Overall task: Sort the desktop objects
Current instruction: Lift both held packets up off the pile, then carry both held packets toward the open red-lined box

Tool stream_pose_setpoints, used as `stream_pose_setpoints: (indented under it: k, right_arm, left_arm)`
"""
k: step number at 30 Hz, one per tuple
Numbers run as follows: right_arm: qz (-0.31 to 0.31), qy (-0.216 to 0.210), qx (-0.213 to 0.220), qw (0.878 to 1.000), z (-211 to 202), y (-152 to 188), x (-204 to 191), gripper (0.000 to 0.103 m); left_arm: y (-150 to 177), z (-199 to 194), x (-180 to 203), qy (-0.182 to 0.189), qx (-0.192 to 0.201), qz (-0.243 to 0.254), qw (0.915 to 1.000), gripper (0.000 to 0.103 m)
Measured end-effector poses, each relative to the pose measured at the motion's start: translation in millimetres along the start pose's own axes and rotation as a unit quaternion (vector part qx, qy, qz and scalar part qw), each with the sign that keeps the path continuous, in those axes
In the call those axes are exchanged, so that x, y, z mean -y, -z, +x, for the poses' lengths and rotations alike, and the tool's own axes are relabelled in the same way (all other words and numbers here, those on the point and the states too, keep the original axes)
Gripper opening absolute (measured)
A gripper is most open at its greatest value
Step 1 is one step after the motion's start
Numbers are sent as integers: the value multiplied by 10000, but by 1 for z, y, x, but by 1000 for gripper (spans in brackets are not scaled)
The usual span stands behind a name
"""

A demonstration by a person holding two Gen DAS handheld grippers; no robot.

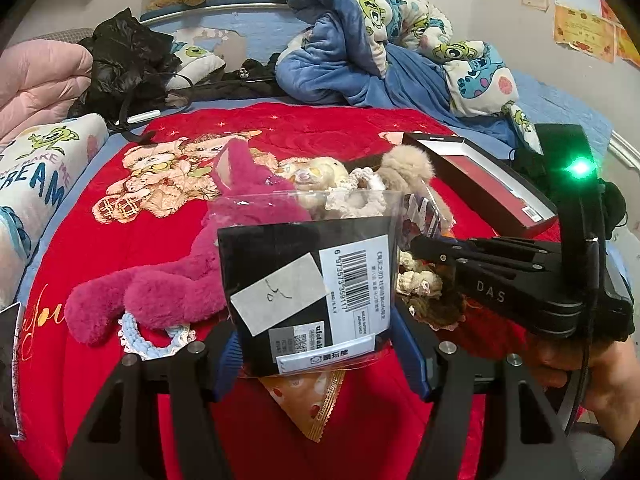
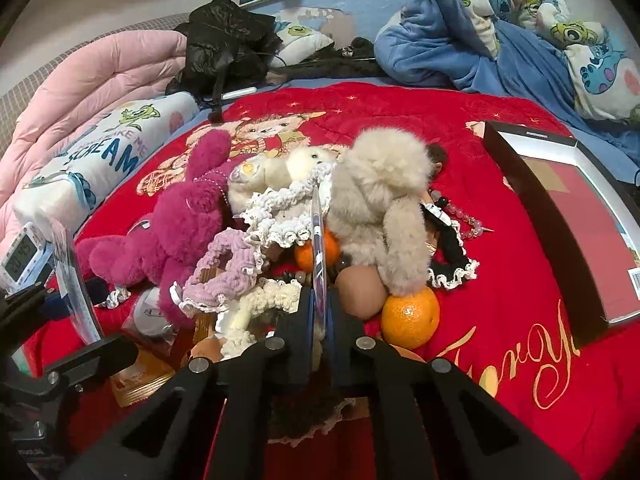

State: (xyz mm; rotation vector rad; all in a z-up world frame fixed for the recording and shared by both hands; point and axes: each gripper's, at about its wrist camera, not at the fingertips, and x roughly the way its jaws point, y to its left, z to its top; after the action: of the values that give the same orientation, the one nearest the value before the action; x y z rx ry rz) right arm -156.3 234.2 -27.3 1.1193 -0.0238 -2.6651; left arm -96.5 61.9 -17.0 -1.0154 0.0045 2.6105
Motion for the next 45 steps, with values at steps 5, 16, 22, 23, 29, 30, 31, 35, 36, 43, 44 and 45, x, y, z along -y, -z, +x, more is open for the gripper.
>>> stream_pose_setpoints:
  k: [5, 16, 22, 23, 29, 30, 31, 35, 36, 43, 44, 45]
  right_arm:
    - [-44, 1, 0, 10000, -1, 0, -1, 6]
    - [-8, 53, 235, 9997, -16, 0, 0, 6]
    - [22, 97, 488, 9988, -31, -2, 1, 7]
    - [47, 109, 517, 9986, -33, -2, 2, 7]
    - [74, 345, 846, 9958, -56, 0, 11, 7]
    - [107, 376, 863, 9955, -59, 2, 15, 7]
    - [140, 415, 871, 9952, -62, 4, 19, 7]
    - [330, 556, 887, 9940, -73, 11, 40, 7]
    - [377, 595, 912, 9933, -78, 13, 46, 7]
    - [590, 804, 1190, 9879, -122, 21, 88, 7]
    - [611, 856, 1233, 9868, -130, 23, 95, 7]
    - [646, 909, 1269, 9856, -137, 26, 102, 7]
  left_arm:
    - [1, -2, -5, 106, 197, -134, 9997, 67]
    - [1, -6, -8, 191, 450, -86, 9988, 65]
    - [4, -12, 7, 324, 585, 38, 9978, 63]
    - [4, -13, 11, 315, 616, 82, 9976, 63]
    - [0, -17, 30, 507, 692, 44, 9963, 63]
    - [-1, -17, 34, 532, 677, 66, 9963, 63]
    - [-2, -16, 38, 558, 675, 85, 9961, 63]
    - [-8, -15, 61, 705, 707, 201, 9948, 63]
    - [-10, -15, 68, 731, 719, 231, 9945, 63]
    - [-20, -6, 121, 1053, 662, 374, 9915, 63]
    - [-21, -5, 129, 1091, 665, 400, 9910, 63]
    - [-22, -4, 138, 1172, 657, 429, 9900, 63]
